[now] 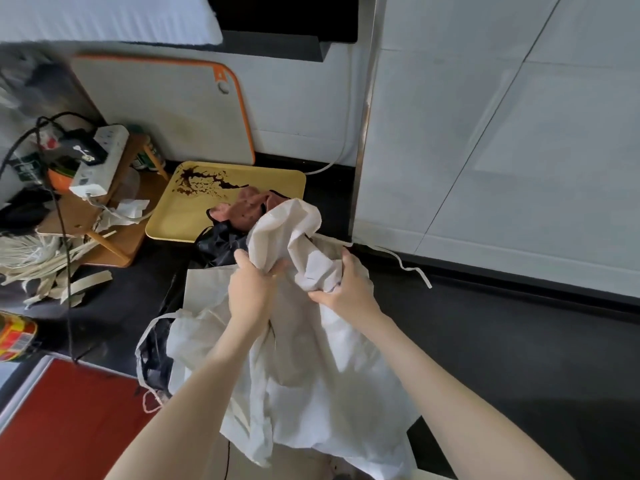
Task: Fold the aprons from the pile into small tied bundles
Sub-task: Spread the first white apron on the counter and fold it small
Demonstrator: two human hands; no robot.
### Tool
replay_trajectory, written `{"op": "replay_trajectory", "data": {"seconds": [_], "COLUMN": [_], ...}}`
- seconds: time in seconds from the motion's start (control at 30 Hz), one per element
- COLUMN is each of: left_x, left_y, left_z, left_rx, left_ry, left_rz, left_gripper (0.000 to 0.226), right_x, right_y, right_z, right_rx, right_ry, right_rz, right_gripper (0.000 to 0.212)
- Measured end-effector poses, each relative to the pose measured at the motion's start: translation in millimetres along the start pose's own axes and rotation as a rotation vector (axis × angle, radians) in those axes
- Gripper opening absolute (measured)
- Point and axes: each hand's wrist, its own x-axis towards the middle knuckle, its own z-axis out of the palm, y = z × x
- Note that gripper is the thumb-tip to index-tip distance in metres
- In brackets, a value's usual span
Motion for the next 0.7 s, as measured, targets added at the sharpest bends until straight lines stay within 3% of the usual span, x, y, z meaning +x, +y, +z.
{"op": "replay_trajectory", "data": {"seconds": [0.1, 0.23, 0.37, 0.6, 0.7], "left_x": [-15, -37, -65, -117, -147], "left_y": [12, 39, 69, 116, 127], "left_z": [-11, -25, -33, -39, -42], "left_rx": [-0.001, -0.105, -0.179, -0.224, -0.315], "left_ry": [0.053, -0.017, -0.157, -0.290, -0.395], "left_rz": [0.107, 0.248, 0.349, 0.435, 0.471], "left_gripper": [0.028, 0.024, 0.042, 0.031, 0.016], "right_x": [-18, -38, -65, -127, -165], "right_y": [-15, -34, -38, -35, -21], "right_z": [-17, -36, -57, -113, -143], "right_rx": [0.039, 0.120, 0.149, 0.203, 0.275], "right_ry": [0.115, 0.125, 0.128, 0.225, 0.329], "right_rz": [-0.022, -0.122, -0.114, -0.140, -0.133], "right_gripper": [0.102, 0.041, 0.017, 0.028, 0.033]}}
